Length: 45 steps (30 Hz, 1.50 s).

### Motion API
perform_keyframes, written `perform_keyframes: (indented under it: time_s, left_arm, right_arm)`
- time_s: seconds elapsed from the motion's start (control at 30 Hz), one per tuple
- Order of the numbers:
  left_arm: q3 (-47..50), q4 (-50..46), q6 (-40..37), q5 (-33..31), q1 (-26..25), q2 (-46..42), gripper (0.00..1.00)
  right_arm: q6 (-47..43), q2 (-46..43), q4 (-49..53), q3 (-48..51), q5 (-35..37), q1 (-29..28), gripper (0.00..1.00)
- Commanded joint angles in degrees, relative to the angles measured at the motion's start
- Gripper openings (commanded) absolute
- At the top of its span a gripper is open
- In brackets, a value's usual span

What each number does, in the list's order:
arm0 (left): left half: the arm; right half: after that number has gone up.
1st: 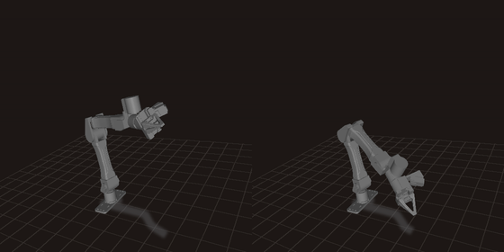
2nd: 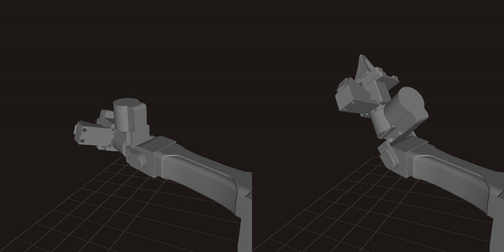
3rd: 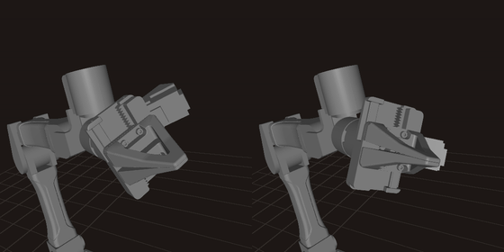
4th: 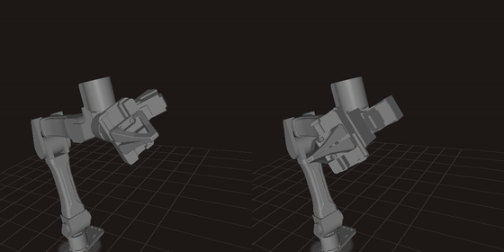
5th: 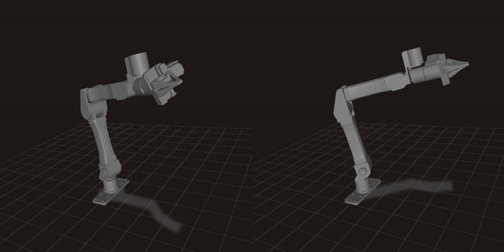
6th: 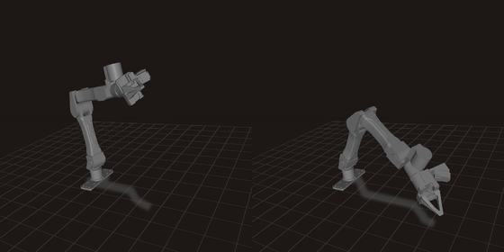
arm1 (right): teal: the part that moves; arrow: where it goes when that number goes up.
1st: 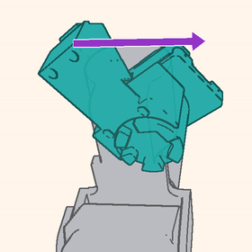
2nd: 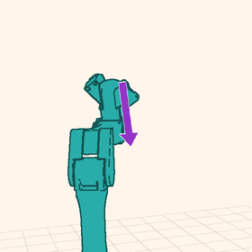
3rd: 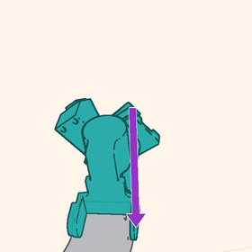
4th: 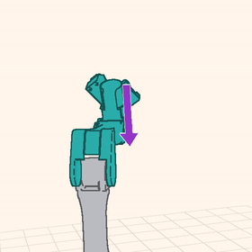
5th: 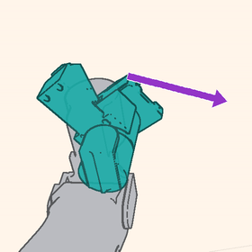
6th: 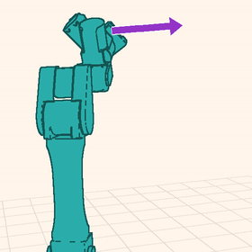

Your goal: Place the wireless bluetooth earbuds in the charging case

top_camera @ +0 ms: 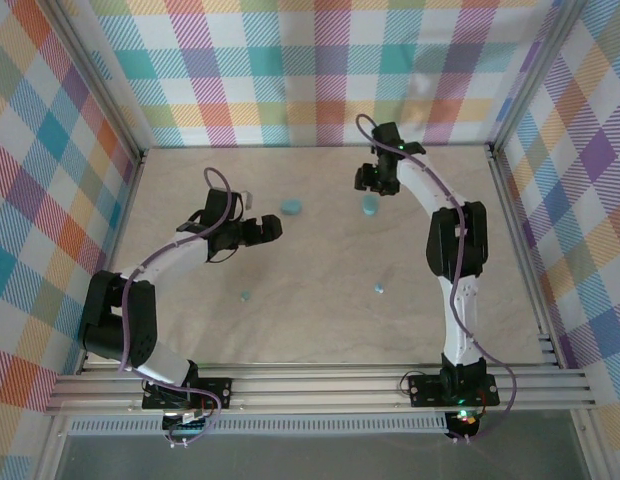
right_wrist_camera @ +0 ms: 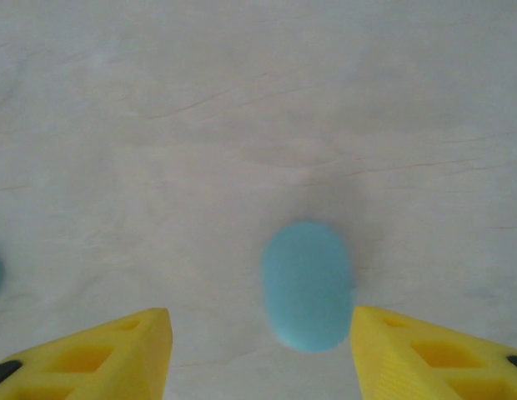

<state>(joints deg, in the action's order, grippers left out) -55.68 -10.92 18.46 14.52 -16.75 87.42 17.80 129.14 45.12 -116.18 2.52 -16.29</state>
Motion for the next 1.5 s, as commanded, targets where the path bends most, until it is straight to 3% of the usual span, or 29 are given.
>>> perform_keyframes:
  time_s: [0.0, 0.17, 0.33, 0.7, 1.03, 1.47]
  left_arm:
    - [-0.45, 4.24, -0.85, 3.5, -1.04, -0.87, 1.0]
    - [-0.9, 6.43, -1.61, 5.4, -2.14, -0.54, 1.0]
    - [-3.94, 2.78, -3.54, 5.25, -2.23, 0.85, 1.0]
    - [-3.8, 1.87, -3.9, 4.98, -2.23, 0.83, 1.0]
    - [-3.12, 1.16, -3.87, 4.62, -2.32, -0.75, 1.0]
    - [-2.65, 0.47, -3.96, 4.1, -2.37, -1.57, 1.0]
  right_arm:
    - [-2.52, 2.76, 2.17, 0.15, 0.25, -0.84, 0.59]
    - [-2.26, 5.92, 1.63, -0.49, -1.28, -0.79, 0.6]
    - [-2.88, 8.37, 0.84, -0.73, -4.01, -0.78, 0.6]
    - [-6.08, 8.51, 1.63, -0.53, -1.91, -0.91, 0.51]
    - [-6.79, 10.07, 3.72, -4.81, -1.16, -0.93, 0.59]
    - [-7.38, 14.37, 7.95, -10.73, -0.57, -1.58, 0.58]
